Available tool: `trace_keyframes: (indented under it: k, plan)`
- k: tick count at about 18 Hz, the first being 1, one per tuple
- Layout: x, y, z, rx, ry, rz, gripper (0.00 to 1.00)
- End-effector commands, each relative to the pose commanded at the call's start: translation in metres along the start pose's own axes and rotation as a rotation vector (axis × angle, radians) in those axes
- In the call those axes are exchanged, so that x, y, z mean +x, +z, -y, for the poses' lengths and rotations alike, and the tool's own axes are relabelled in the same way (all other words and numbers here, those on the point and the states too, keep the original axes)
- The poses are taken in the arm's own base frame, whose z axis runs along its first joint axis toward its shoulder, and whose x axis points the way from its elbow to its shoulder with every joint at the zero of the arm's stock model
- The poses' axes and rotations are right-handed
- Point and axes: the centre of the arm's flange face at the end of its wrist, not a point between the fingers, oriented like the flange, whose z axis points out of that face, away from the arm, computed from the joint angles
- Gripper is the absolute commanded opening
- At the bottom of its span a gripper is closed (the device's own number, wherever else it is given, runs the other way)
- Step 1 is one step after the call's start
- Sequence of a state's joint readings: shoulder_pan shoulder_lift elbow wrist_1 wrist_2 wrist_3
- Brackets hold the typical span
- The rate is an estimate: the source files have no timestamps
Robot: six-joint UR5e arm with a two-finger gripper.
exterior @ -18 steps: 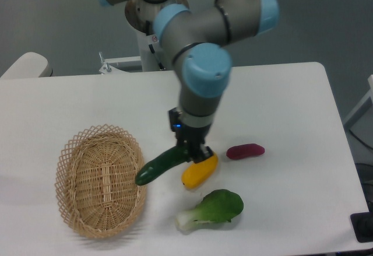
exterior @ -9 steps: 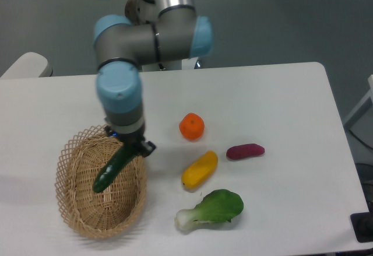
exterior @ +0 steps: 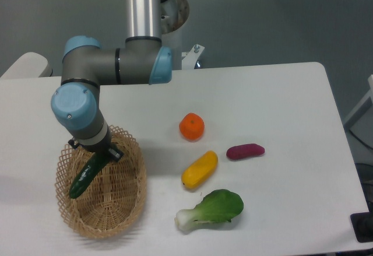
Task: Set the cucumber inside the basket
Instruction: 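Carry the held cucumber over the wicker basket and lower it, then open the gripper to release the cucumber into the basket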
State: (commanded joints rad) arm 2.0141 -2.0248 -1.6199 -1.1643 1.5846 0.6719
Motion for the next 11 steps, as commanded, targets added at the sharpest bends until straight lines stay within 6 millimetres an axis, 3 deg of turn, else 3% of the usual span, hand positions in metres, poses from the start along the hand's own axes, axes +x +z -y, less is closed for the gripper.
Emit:
trace_keyframes:
  k: [4, 5, 7, 9, 11]
  plan:
    - [-0.001, -0.0002, 0.0013, 0.001, 0.002, 0.001, 0.31]
    - [-0.0014, 0.0, 0.0017, 0.001, 0.006, 0.001, 0.38]
    - [-0.002, -0.0014, 0.0022, 0.003, 0.009, 0.004, 0.65]
    - [-0.0032, -0.0042, 0.0032, 0.005, 0.012, 0.01, 0.73]
    - [-0.0058, -0.0076, 0.0046, 0.011, 0.01, 0.016, 0.99]
